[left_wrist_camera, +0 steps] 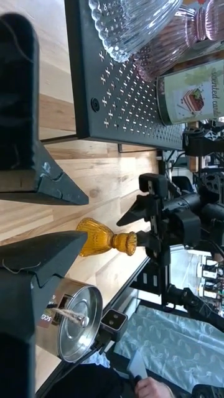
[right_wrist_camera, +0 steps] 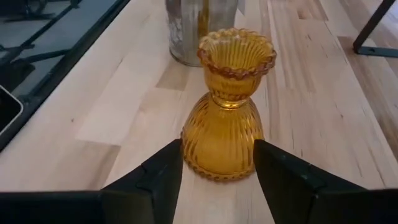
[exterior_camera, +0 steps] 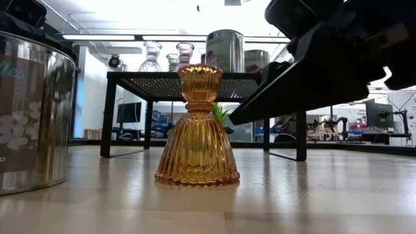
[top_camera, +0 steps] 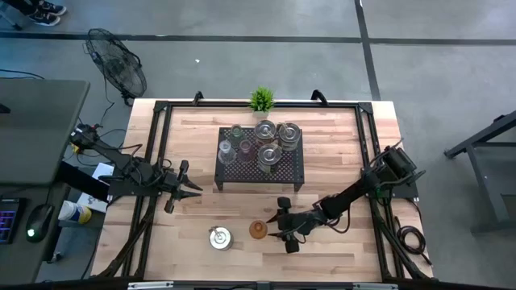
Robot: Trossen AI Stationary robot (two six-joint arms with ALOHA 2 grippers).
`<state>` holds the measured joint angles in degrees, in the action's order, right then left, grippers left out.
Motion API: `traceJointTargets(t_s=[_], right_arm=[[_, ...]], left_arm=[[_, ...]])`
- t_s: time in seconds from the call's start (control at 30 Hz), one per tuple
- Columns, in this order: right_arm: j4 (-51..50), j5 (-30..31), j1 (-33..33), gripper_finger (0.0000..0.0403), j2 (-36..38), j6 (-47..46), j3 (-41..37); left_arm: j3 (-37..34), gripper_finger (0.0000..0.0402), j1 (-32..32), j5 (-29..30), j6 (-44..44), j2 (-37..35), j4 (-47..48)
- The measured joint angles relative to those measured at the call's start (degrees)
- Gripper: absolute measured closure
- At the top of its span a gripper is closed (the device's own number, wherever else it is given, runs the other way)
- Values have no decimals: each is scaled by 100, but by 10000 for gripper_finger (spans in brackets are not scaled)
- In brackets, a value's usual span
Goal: Pick & Place candle stick holders
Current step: Put the yellow glass candle holder on the shelf
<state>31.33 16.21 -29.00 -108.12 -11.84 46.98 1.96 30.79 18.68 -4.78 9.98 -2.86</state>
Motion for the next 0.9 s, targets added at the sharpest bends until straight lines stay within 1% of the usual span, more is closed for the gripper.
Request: traceJointTargets(t_s=[0.13, 0.33, 0.43, 0.53, 0.7, 0.83, 0.9], right_arm=[[-15, 62, 19, 192, 0, 32, 0], [-11, 122, 20, 124, 0, 162, 0], [11, 123, 24, 101, 0, 179, 0], [154, 124, 25, 94, -12, 181, 0], [979, 51, 33, 94, -270, 329, 2], [1052, 288, 43, 94, -382, 306, 2], [1300, 294, 59, 94, -490, 309, 1]], left_arm=[[0, 328, 0, 0, 0, 0, -1], [0, 328, -1, 0, 0, 0, -1], [0, 328, 0, 0, 0, 0, 1], [0, 328, 0, 0, 0, 0, -1], [0, 328, -1, 0, 0, 0, -1], [0, 328, -2, 0, 0, 0, 1], [0, 328, -1, 0, 0, 0, 1]])
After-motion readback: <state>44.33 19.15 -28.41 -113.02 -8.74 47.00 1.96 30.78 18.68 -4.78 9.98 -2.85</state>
